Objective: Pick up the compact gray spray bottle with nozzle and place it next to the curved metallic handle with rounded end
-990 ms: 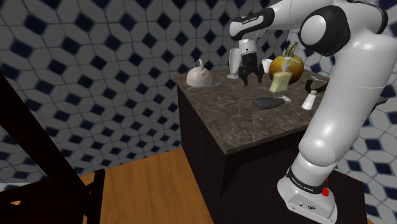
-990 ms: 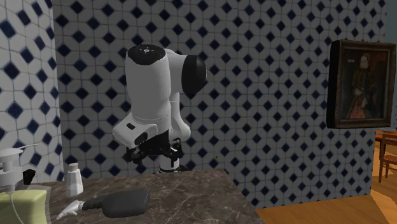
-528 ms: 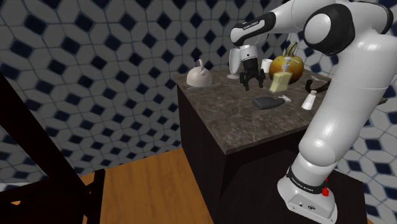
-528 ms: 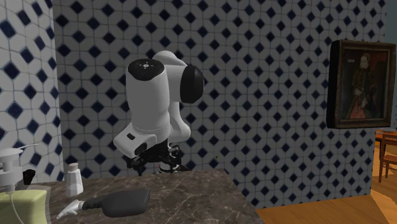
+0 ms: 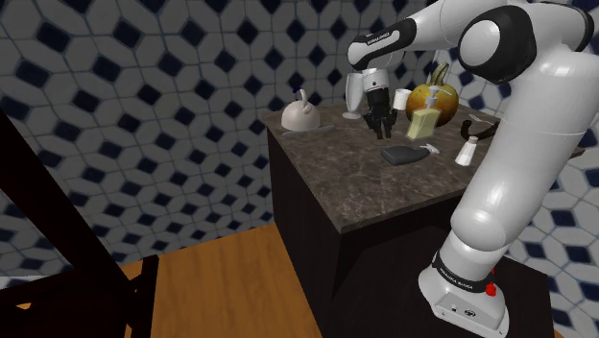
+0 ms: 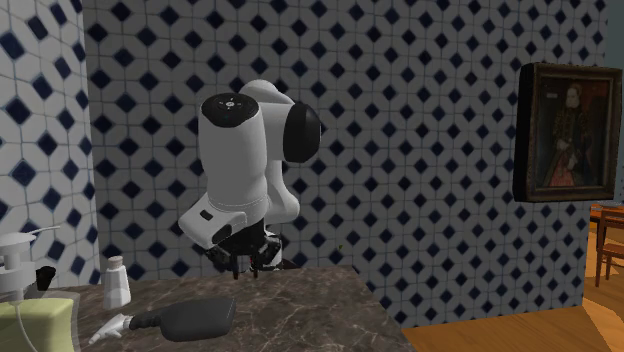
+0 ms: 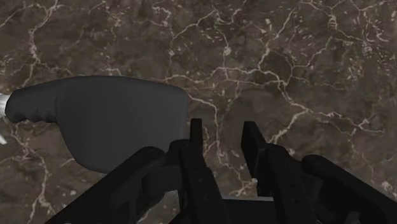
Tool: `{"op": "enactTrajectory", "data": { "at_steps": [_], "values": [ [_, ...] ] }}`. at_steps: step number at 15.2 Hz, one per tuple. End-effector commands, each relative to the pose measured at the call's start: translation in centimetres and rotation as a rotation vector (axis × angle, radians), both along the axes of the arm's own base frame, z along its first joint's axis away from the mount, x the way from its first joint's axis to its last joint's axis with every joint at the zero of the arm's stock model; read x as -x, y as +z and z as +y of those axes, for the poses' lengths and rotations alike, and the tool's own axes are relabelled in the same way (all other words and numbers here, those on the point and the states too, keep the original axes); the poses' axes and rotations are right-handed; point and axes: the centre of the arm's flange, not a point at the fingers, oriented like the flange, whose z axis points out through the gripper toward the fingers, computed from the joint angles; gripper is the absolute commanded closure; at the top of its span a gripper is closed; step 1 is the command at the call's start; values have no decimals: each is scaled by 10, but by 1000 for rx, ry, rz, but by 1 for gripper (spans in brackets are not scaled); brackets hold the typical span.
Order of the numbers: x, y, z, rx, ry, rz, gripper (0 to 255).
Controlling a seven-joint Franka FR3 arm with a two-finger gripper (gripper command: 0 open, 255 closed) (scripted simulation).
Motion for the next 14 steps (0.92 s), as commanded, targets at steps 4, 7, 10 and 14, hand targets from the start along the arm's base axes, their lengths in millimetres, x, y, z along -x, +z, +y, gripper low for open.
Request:
{"op": "enactTrajectory", "data": {
  "at_steps": [4, 7, 10, 14],
  "values": [
    [0, 0, 0, 0, 0, 0, 255],
    [0, 0, 0, 0, 0, 0, 255],
    [15, 2, 2, -7, 80, -40, 0],
    [76, 2, -4, -36, 399, -199, 0]
  ]
}}
